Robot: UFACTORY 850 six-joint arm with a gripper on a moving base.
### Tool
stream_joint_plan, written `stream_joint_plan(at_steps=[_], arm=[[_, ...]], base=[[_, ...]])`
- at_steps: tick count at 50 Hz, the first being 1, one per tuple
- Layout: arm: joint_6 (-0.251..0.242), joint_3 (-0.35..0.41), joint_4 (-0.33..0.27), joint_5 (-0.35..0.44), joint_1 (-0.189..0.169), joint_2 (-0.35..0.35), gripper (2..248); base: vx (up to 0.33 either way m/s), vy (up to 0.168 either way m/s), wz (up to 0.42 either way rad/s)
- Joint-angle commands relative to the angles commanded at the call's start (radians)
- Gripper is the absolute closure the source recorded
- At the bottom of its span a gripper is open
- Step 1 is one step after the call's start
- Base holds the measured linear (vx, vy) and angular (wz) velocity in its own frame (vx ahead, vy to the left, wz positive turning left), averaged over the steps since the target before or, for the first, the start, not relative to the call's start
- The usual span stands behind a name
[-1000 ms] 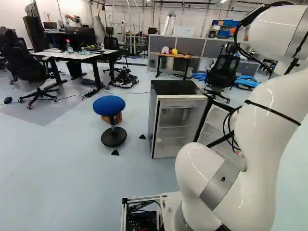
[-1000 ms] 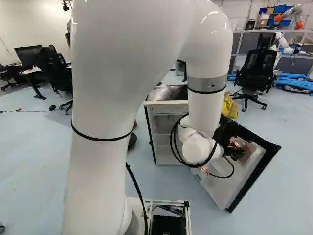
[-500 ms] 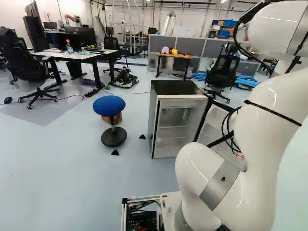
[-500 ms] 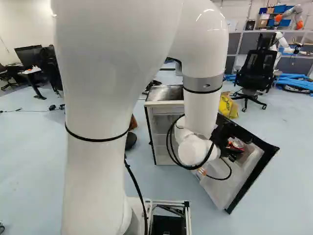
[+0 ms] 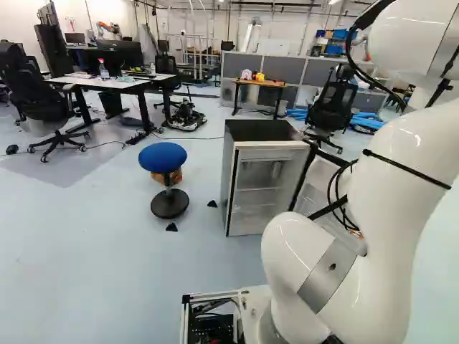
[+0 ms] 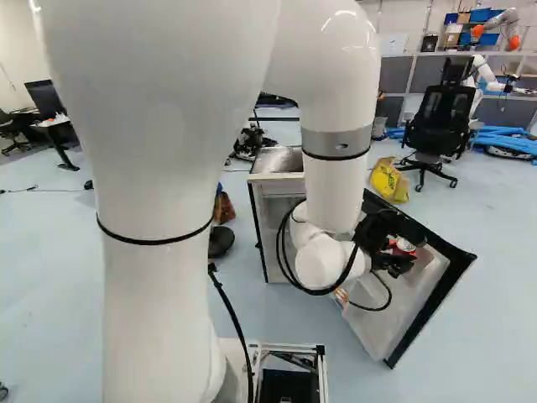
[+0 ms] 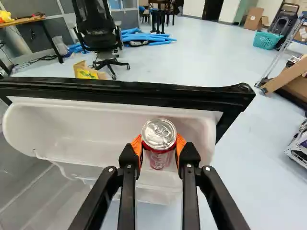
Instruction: Grab a drink from the fridge
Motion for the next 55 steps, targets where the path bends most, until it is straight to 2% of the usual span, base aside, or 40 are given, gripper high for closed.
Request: stream_joint_plan(at_steps=[11, 55], arm=[[0.0, 0.034, 0.0, 0.039, 0.003, 0.026, 159], [0.0, 0.216, -0.014, 0.072, 0.054, 0.176, 159]], base=[[0.0, 0.0, 0.0], [0.0, 0.0, 0.0]])
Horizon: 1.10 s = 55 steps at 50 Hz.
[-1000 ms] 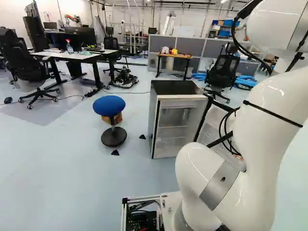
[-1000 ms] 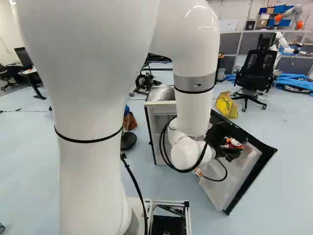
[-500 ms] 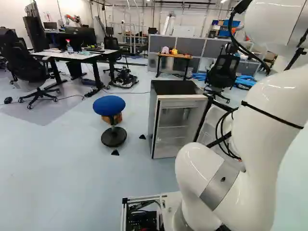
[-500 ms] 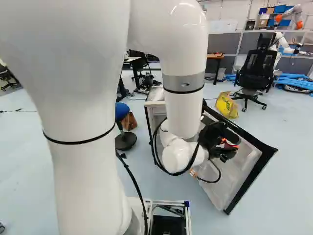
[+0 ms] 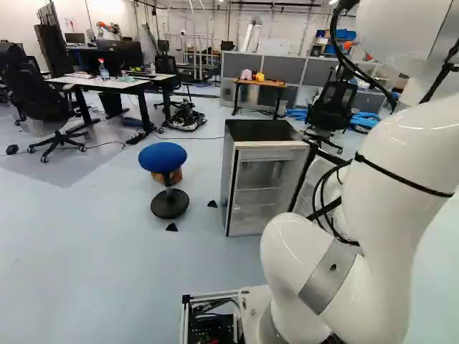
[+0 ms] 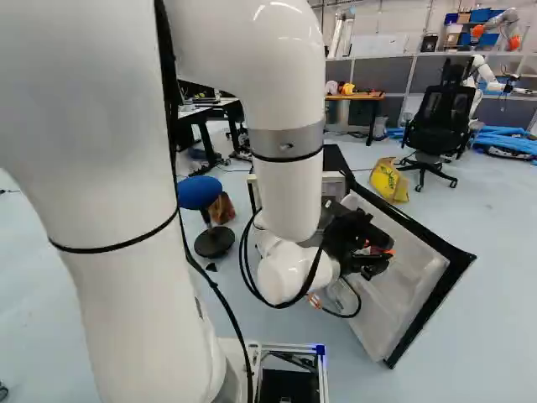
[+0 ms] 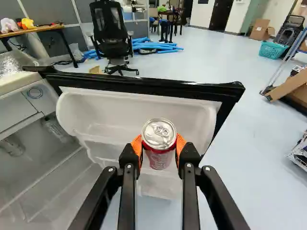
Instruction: Grab a drink from the fridge
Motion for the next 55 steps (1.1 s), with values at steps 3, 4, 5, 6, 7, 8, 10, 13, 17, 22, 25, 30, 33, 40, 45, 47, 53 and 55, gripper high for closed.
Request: stream_joint_plan(at_steps=[3, 4, 5, 6, 7, 8, 10, 13, 17, 22, 25, 30, 33, 40, 45, 47, 53, 55], arm=[[0.0, 0.013, -0.005, 0.0, 0.005, 0.012, 159], [0.0, 0.018, -0.007, 0.0, 0.007, 0.015, 159], [0.0, 0.022, -0.01, 0.0, 0.009, 0.019, 159], [0.0, 0.026, -0.012, 0.0, 0.011, 0.023, 159], [0.0, 0.03, -0.014, 0.0, 0.014, 0.026, 159], [0.0, 0.034, -0.016, 0.0, 0.016, 0.03, 159], [0.0, 0.043, -0.021, 0.0, 0.02, 0.037, 159], [0.0, 0.054, -0.031, 0.0, 0.028, 0.048, 159], [0.0, 0.07, -0.045, 0.0, 0.037, 0.061, 159], [0.0, 0.086, -0.064, 0.0, 0.052, 0.076, 159], [0.0, 0.093, -0.076, 0.0, 0.061, 0.082, 159], [0.0, 0.103, -0.096, 0.0, 0.08, 0.097, 159], [0.0, 0.11, -0.107, 0.0, 0.092, 0.11, 159], [0.0, 0.122, -0.136, 0.0, 0.123, 0.142, 159], [0.0, 0.128, -0.146, 0.0, 0.147, 0.163, 159], [0.0, 0.13, -0.147, -0.001, 0.157, 0.172, 159], [0.0, 0.135, -0.147, -0.009, 0.186, 0.196, 159], [0.0, 0.136, -0.147, -0.013, 0.196, 0.203, 159]], base=[[0.0, 0.0, 0.0], [0.0, 0.0, 0.0], [0.0, 0.0, 0.0], [0.0, 0.0, 0.0], [0.0, 0.0, 0.0], [0.0, 0.0, 0.0], [0.0, 0.0, 0.0], [0.0, 0.0, 0.0], [0.0, 0.0, 0.0], [0.0, 0.0, 0.0], [0.0, 0.0, 0.0], [0.0, 0.0, 0.0], [0.0, 0.0, 0.0], [0.0, 0.0, 0.0], [0.0, 0.0, 0.0], [0.0, 0.0, 0.0], [0.0, 0.0, 0.0], [0.0, 0.0, 0.0]])
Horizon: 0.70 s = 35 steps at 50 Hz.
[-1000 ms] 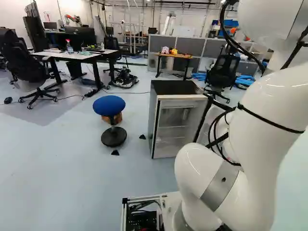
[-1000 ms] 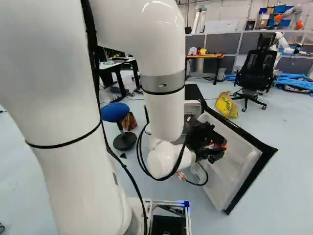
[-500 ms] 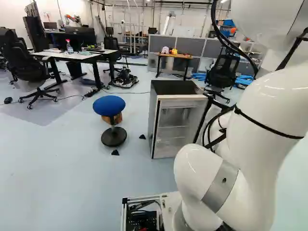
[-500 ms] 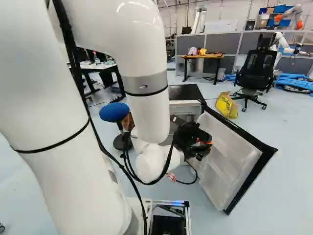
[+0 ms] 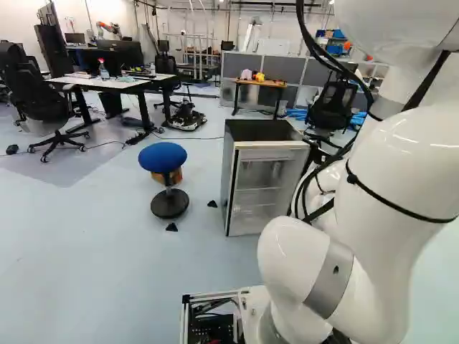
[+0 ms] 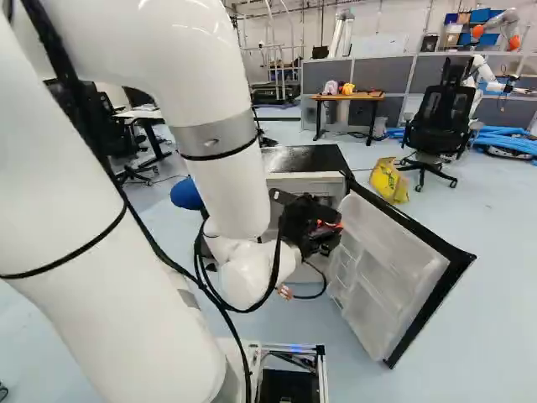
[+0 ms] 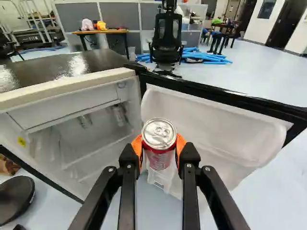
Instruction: Grab a drink from the fridge
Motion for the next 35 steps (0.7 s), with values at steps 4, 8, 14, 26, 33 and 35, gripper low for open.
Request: stream_joint_plan(at_steps=[4, 8, 14, 26, 33, 35], arm=[[0.0, 0.002, 0.0, -0.011, 0.02, 0.015, 159], [0.0, 0.003, 0.0, -0.024, 0.04, 0.029, 159], [0.0, 0.004, 0.0, -0.045, 0.07, 0.05, 159], [0.0, 0.003, 0.0, -0.09, 0.129, 0.087, 159], [0.0, 0.0, 0.0, -0.118, 0.164, 0.106, 159], [0.0, -0.001, 0.0, -0.126, 0.174, 0.112, 159]], base=[[0.0, 0.0, 0.0], [0.0, 0.0, 0.0], [0.0, 0.0, 0.0], [0.0, 0.0, 0.0], [0.0, 0.0, 0.0], [0.0, 0.0, 0.0]])
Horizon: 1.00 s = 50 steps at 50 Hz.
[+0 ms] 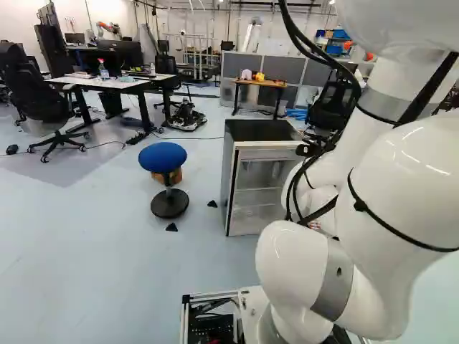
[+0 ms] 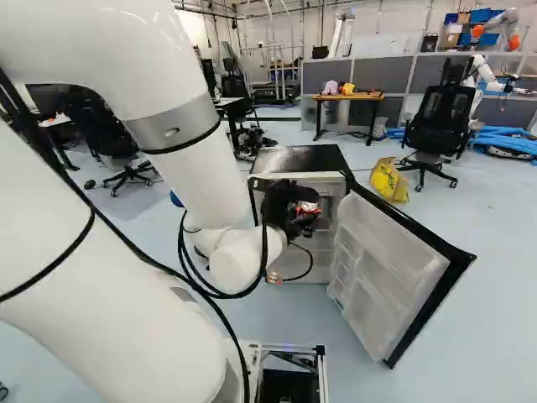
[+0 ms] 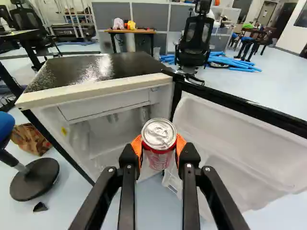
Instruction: Grab a drink from the fridge
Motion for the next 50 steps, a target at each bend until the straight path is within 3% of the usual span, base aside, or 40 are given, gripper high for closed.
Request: stream_joint_plan(at_steps=[25, 50], arm=[[0.0, -0.026, 0.0, -0.096, 0.122, 0.051, 159], [0.0, -0.073, 0.0, -0.212, 0.223, 0.077, 159]], base=[[0.0, 0.0, 0.0], [0.0, 0.0, 0.0]])
